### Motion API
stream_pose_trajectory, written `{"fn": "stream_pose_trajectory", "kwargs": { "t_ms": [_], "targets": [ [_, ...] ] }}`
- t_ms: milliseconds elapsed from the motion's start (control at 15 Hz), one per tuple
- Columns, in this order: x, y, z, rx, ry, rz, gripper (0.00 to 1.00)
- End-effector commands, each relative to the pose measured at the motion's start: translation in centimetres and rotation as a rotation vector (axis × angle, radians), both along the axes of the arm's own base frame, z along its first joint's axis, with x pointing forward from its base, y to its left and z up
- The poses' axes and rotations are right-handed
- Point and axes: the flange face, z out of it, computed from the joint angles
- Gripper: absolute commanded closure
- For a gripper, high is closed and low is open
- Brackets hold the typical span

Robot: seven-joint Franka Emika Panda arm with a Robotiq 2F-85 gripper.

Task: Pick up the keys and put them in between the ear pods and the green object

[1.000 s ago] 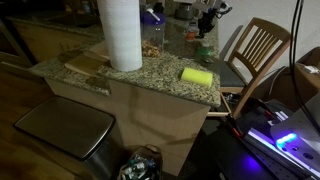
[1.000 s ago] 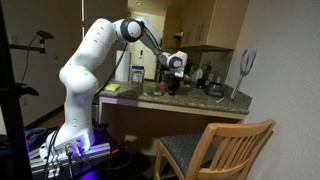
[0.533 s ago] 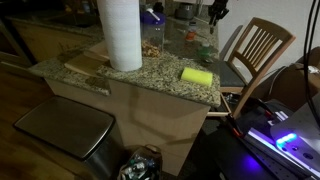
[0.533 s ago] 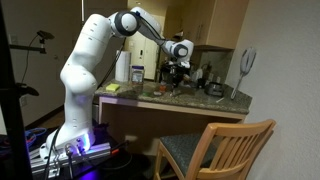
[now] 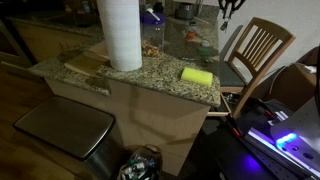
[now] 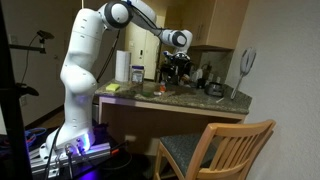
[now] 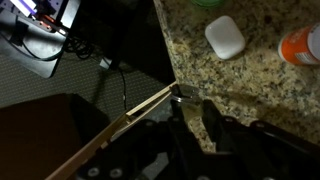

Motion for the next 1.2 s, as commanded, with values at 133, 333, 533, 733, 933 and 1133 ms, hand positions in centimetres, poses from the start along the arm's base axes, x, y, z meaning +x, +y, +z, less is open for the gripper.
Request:
{"fn": "stream_pose_trajectory", "kwargs": {
  "t_ms": [133,333,533,733,933,1133],
  "targets": [
    [-3.8,4.2,-2.0,0.006,0.037,0.23,0.93],
    [-4.8,7.7,-2.4,0.001,0.023,0.318,0.93],
    [-6.2,10.9,-1.4,-0.019,-0.016,0.386,0.93],
    [-5.0,12.1,-1.6,-0.013,-0.005,0.363,0.74],
    [-5.5,13.5,-1.8,-0.019,-0.017,0.369,0.93],
    [-4.7,13.6,-3.9,0.014,0.018,0.38,0.93]
  ]
}}
